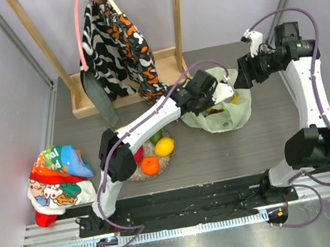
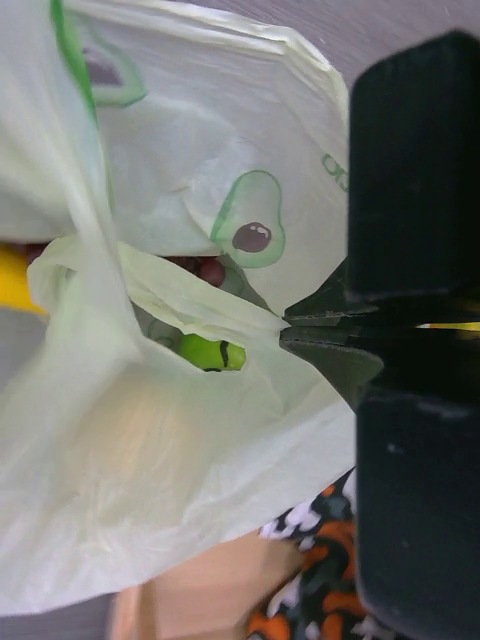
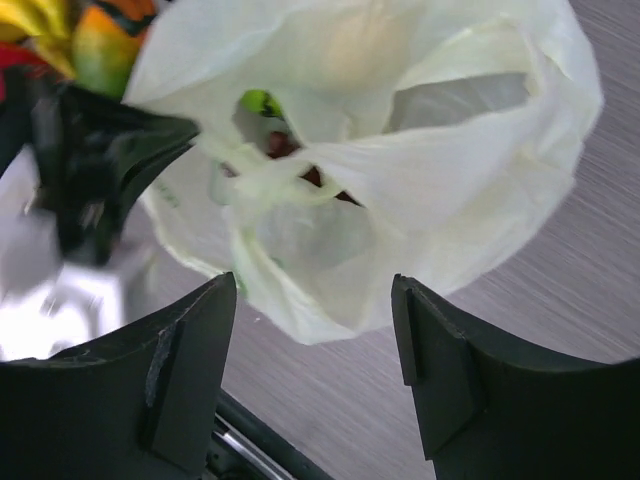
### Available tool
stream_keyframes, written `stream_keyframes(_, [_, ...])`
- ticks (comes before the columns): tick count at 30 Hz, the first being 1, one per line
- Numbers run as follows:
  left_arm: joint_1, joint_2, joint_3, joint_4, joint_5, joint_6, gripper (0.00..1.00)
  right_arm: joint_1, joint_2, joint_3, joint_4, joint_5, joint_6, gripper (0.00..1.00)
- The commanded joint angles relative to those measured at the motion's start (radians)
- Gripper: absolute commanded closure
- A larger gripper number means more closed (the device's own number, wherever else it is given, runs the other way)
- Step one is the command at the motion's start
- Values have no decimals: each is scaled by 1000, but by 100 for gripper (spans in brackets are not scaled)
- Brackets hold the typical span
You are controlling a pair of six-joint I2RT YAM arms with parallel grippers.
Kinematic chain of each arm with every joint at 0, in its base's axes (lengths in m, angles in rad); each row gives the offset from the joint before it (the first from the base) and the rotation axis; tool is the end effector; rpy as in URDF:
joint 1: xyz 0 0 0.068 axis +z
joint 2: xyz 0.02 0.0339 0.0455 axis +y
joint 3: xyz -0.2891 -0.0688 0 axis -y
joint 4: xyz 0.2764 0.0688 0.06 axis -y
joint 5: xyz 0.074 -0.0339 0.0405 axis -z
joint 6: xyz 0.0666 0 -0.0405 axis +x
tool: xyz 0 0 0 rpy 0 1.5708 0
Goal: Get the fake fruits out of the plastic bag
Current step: Adjust the plastic bag at the center of the board, then take out the fake fruit from the plastic bag.
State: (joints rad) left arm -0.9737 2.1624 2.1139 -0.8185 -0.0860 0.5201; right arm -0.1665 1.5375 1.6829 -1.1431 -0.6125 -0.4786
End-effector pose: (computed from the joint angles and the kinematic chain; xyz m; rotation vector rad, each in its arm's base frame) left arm 0.3145 -0.4525 0.2930 1.6264 1.8134 -0.0990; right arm 0.3464 -0.0194 0.3939 -0.5870 2.3090 0.4898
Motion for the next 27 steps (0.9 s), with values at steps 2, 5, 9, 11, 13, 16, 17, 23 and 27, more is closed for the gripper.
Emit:
stream_keyframes(2, [78, -128, 8, 107, -14, -362, 100, 19, -51, 43, -130, -240, -127, 31])
stream_keyframes(5, [110, -176, -12, 114, 15, -495, 100, 39, -5, 31, -190, -286, -149, 37])
stream_keyframes(9, [141, -216, -26, 127, 15, -633, 100, 96, 26, 38, -233, -313, -167, 43])
stream_keyframes(11, [150, -225, -29, 130, 31, -680, 100, 166, 21, 9, -189, -256, -149, 44])
stream_keyframes(13, [150, -226, -37, 130, 64, -695, 100, 223, 18, -28, -83, -195, -68, 46])
stream_keyframes(16, [150, -230, -63, 133, 78, -710, 100, 259, 32, -81, 49, -109, 58, 51])
stream_keyframes(17, [150, -233, -71, 133, 77, -713, 100, 262, 53, -92, 71, -52, 84, 52])
stream_keyframes(23, [153, -256, -124, 133, 58, -718, 100, 260, 111, -158, 166, 131, 225, 59])
stream_keyframes(27, [156, -271, -153, 136, 37, -720, 100, 277, 128, -235, 177, 137, 271, 59])
